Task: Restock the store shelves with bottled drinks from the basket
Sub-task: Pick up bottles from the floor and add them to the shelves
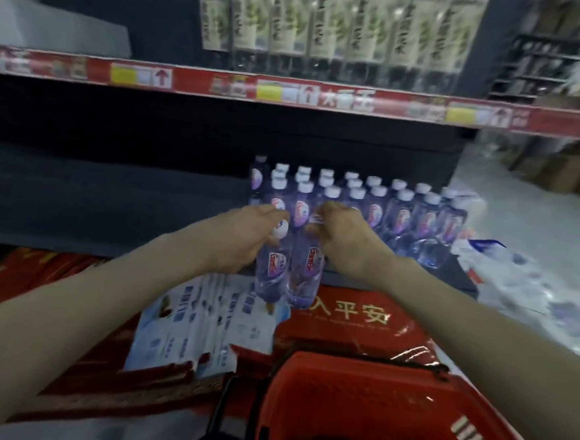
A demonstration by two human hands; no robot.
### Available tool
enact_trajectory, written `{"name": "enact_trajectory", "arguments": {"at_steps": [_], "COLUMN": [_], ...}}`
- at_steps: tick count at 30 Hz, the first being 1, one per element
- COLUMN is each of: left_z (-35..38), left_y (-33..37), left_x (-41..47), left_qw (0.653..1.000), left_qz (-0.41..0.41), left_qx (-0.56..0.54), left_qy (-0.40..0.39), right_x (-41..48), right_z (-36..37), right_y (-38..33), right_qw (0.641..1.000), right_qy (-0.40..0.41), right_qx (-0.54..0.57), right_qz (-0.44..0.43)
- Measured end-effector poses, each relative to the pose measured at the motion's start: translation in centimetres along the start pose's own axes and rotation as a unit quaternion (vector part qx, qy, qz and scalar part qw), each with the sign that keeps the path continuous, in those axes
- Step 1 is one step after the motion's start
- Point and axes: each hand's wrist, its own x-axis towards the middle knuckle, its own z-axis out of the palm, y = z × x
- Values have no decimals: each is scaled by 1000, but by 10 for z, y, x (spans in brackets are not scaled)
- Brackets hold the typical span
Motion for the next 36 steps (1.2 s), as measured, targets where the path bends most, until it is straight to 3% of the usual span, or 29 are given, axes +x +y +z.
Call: {"name": "enact_trajectory", "arguments": {"at_steps": [10,19,27,31,36], "left_z": [17,52,87,93,106], "left_y": [65,81,85,79,84], "left_x": [130,196,225,234,229], "left_qw": [985,977,982,991,979], "left_qz": [125,120,64,40,-26], "left_qx": [38,141,146,87,-85], "left_qy": [112,106,102,97,182], "right_x": [0,8,23,12,-15], "right_z": [-50,-30,-16,-10,19], "right_y": [126,195,218,223,225], "right_qw": [987,976,981,974,949], "right_qy": [97,103,90,76,41], "right_qx": [7,53,50,138,246], "right_qz": [127,185,163,161,191]}}
